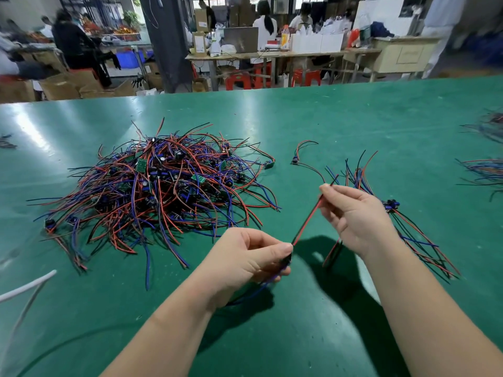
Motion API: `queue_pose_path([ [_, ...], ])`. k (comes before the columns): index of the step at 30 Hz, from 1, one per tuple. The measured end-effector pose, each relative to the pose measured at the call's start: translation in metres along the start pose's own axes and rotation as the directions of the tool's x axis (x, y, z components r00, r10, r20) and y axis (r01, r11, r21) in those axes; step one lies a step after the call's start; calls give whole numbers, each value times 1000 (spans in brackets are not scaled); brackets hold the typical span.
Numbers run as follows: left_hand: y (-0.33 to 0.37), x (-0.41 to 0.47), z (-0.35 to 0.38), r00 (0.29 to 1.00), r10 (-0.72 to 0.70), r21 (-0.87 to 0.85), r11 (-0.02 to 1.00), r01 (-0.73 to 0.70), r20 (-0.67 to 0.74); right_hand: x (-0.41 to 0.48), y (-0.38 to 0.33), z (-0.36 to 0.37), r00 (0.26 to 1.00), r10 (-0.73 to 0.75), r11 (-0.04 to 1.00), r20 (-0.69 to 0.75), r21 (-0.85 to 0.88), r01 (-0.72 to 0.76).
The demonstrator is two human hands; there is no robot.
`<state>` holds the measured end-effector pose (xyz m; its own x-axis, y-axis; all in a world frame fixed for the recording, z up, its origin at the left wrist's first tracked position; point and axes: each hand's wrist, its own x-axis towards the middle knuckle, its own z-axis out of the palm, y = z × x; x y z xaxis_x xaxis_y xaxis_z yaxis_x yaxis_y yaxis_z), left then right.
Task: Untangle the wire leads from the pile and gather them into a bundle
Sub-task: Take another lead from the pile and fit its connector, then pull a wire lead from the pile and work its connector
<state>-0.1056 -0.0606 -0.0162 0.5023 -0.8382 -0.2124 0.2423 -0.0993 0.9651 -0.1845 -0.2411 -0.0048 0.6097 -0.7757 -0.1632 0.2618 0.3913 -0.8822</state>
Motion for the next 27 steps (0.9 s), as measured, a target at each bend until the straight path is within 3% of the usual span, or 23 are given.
queue_pose_path([
  [8,3,-3,-2,1000,-18,99,995,16,25,1,-2,-5,993,-48,996,-108,68,55],
  [12,3,-2,-2,1000,3,88,996,-3,0,3,-2,-6,984,-99,995,-149,-29,96],
  [16,0,1,1,1000,21,99,995,-20,-9,4,-2,-6,994,-83,996,-67,24,85],
  [19,2,1,1,997,78,-59,995,-77,14,6,-1,-6,1000,10,999,-9,36,-10],
  [21,5,2,0,995,100,-267,959,-91,19,2,3,-4,997,60,995,56,-84,-55],
  [23,8,3,-2,993,118,-449,887,-107,-3,-5,9,-2,971,105,957,215,-288,-40],
  [25,10,3,-2,993,102,-547,828,-120,-64,-15,15,2,886,180,901,427,-433,25],
  [27,11,3,-2,985,91,-562,812,-158,-145,-23,18,7,771,230,892,594,-445,77],
])
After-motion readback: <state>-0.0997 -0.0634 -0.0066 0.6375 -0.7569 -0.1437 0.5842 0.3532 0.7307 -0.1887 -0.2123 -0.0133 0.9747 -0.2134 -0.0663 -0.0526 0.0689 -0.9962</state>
